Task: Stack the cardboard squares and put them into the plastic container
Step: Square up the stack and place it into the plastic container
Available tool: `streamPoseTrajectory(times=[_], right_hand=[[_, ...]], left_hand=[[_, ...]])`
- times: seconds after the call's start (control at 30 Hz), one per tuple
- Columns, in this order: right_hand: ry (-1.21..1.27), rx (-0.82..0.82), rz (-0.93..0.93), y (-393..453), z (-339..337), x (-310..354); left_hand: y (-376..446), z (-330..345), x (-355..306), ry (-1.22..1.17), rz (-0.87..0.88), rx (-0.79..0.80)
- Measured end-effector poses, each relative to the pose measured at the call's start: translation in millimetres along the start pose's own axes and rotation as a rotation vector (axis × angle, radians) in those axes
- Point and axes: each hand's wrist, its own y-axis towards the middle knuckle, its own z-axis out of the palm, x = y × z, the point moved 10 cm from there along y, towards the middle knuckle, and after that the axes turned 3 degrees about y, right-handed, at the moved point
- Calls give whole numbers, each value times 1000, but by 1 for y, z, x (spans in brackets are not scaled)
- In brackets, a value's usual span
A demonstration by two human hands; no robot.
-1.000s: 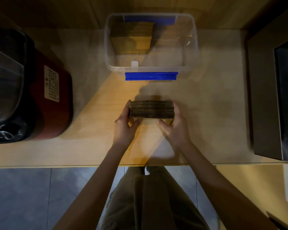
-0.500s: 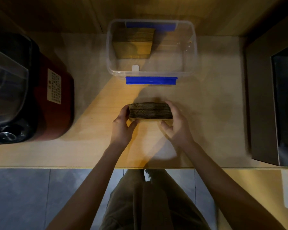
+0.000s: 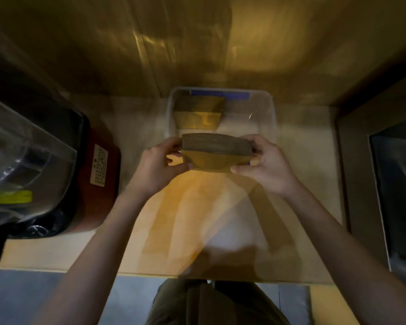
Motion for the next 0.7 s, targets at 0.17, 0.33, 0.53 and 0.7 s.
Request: streamPoseTrajectory(times=[0.17,0.33,0.53,0.7], right_hand=[[34,-23,-41,33,-6,22],[-33,-47,-37,61,3,16],[-167,-49,-22,85,16,-3],[-281,-88,-33,95,22,-10]], left_hand=[[29,-28,-12,19,35,-27],[52,-24,-6,87,21,-69],[77,-8,22,364,-81,-107],[93,3,32,521,-155,-62]])
